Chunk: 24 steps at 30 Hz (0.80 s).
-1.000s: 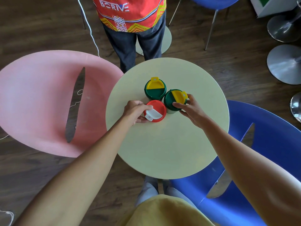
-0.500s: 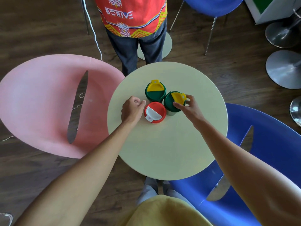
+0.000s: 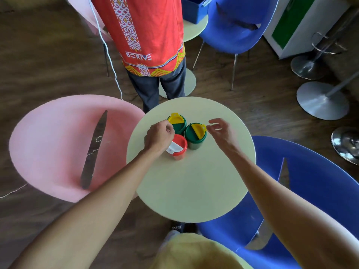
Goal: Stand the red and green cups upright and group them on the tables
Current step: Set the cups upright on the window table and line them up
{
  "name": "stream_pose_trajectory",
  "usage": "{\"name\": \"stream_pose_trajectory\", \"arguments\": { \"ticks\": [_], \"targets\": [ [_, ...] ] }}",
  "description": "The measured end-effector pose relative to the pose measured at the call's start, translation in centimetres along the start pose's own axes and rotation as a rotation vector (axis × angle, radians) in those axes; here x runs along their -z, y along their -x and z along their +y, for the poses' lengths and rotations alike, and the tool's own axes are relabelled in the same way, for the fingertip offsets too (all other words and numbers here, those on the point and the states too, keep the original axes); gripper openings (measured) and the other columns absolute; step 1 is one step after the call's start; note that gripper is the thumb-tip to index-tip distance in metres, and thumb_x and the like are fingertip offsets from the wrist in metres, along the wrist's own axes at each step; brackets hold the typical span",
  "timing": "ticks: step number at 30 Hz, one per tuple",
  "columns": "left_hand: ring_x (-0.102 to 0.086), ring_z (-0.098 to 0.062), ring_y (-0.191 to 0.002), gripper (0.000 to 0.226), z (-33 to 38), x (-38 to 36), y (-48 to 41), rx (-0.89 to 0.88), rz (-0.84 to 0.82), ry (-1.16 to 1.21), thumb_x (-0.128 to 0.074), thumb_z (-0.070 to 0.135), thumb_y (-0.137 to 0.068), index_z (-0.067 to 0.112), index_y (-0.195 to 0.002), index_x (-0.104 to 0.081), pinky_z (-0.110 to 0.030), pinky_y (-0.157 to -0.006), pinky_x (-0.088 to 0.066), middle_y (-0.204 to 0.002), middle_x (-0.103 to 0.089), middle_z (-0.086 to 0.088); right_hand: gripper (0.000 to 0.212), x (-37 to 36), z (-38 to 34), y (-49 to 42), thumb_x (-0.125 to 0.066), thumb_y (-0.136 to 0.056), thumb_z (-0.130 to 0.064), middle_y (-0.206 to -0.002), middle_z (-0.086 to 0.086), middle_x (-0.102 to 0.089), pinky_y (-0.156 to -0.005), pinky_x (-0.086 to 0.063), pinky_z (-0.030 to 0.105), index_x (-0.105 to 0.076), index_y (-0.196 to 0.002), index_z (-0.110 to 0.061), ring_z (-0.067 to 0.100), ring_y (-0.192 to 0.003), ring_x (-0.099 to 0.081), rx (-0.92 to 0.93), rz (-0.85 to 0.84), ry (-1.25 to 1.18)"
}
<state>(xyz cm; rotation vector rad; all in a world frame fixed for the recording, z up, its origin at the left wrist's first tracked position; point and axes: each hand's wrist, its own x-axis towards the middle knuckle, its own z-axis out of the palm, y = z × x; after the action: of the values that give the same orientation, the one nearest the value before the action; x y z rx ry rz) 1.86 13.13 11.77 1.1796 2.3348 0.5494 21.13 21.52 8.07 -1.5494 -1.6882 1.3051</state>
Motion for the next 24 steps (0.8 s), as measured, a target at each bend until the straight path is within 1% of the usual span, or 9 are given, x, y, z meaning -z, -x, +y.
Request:
{"name": "stream_pose_trajectory", "arguments": {
  "ticks": [2, 4, 7, 10, 13, 17, 20, 22, 24],
  "targets": [
    [-0.065, -0.031, -0.101, 0.018, 1.4, 0.2, 0.3, -0.046, -0.031, -0.020, -0.057, 0.021, -0.089, 0.021, -0.101, -0.070, -0.034, -0.076, -0.048, -0.105, -0.074, -0.002, 0.022, 1.2, -0.7, 1.1, -0.065, -0.089, -0.025, -0.091, 0.001, -0.068, -0.060, -0.045, 0.023, -0.066, -0.109, -0.017, 0.017, -0.080, -0.066, 0.007, 0.009, 0.012],
    [-0.064, -0.032, -0.102, 0.018, 3.0, 0.1, 0.9, -0.120, -0.066, -0.034, -0.057, 0.021, -0.088, 0.022, -0.101, -0.070, -0.034, -0.078, -0.048, -0.106, -0.074, -0.002, 0.023, 2.8, -1.3, 2.8, -0.064, -0.089, -0.028, -0.094, 0.001, -0.069, -0.061, -0.048, 0.022, -0.067, -0.109, -0.019, 0.017, -0.082, -0.067, 0.007, 0.041, 0.048],
    [-0.064, -0.031, -0.103, 0.017, 6.5, -0.7, 2.9, -0.312, -0.132, -0.048, -0.059, 0.020, -0.088, 0.018, -0.100, -0.072, -0.033, -0.077, -0.046, -0.104, -0.075, -0.004, 0.023, 6.0, -1.0, 6.1, -0.064, -0.085, -0.038, -0.096, -0.002, -0.072, -0.071, -0.057, 0.031, -0.068, -0.105, -0.028, 0.016, -0.083, -0.070, -0.023, 0.178, 0.051],
    [-0.066, -0.032, -0.101, 0.016, 9.0, -2.2, 5.1, -0.443, -0.194, -0.063, -0.061, 0.021, -0.086, 0.018, -0.097, -0.073, -0.036, -0.083, -0.052, -0.101, -0.076, -0.007, 0.022, 8.4, -0.5, 9.6, -0.065, -0.083, -0.034, -0.095, 0.002, -0.074, -0.077, -0.057, 0.034, -0.070, -0.103, -0.024, 0.018, -0.087, -0.070, -0.069, 0.271, 0.019],
    [-0.067, -0.033, -0.100, 0.019, 11.9, -4.0, 8.5, -0.537, -0.270, -0.080, -0.059, 0.026, -0.085, 0.020, -0.097, -0.073, -0.037, -0.084, -0.054, -0.101, -0.076, -0.007, 0.023, 11.0, 0.4, 13.9, -0.065, -0.082, -0.031, -0.094, 0.001, -0.075, -0.080, -0.055, 0.033, -0.071, -0.102, -0.021, 0.018, -0.089, -0.070, -0.114, 0.395, 0.002],
    [-0.067, -0.031, -0.100, 0.018, 16.8, -7.0, 13.9, -0.711, -0.375, -0.121, -0.060, 0.026, -0.085, 0.025, -0.098, -0.072, -0.035, -0.081, -0.052, -0.102, -0.075, -0.004, 0.021, 15.8, 2.8, 20.2, -0.063, -0.082, -0.031, -0.086, -0.003, -0.072, -0.068, -0.053, 0.025, -0.071, -0.100, -0.025, 0.014, -0.080, -0.069, -0.198, 0.556, -0.011],
    [-0.069, -0.029, -0.099, 0.016, 21.2, -9.4, 18.4, -0.849, -0.455, -0.109, -0.060, 0.026, -0.085, 0.025, -0.096, -0.072, -0.035, -0.083, -0.053, -0.100, -0.076, -0.003, 0.018, 19.9, 4.8, 25.1, -0.063, -0.082, -0.030, -0.083, -0.004, -0.072, -0.068, -0.051, 0.028, -0.071, -0.098, -0.026, 0.014, -0.080, -0.069, -0.234, 0.702, -0.023],
    [-0.067, -0.028, -0.102, 0.016, 24.1, -11.0, 21.9, -0.921, -0.504, -0.126, -0.060, 0.027, -0.087, 0.027, -0.098, -0.071, -0.035, -0.084, -0.050, -0.104, -0.075, -0.001, 0.017, 22.8, 6.3, 28.3, -0.064, -0.083, -0.030, -0.080, -0.004, -0.071, -0.065, -0.046, 0.026, -0.070, -0.098, -0.025, 0.015, -0.079, -0.069, -0.266, 0.783, -0.050],
    [-0.066, -0.027, -0.103, 0.016, 26.9, -13.0, 25.3, -0.986, -0.549, -0.141, -0.059, 0.029, -0.086, 0.028, -0.097, -0.071, -0.036, -0.084, -0.051, -0.105, -0.075, 0.002, 0.015, 25.7, 7.8, 31.3, -0.064, -0.084, -0.030, -0.081, -0.004, -0.072, -0.062, -0.045, 0.023, -0.070, -0.097, -0.025, 0.015, -0.077, -0.069, -0.300, 0.858, -0.081]
  ]
}}
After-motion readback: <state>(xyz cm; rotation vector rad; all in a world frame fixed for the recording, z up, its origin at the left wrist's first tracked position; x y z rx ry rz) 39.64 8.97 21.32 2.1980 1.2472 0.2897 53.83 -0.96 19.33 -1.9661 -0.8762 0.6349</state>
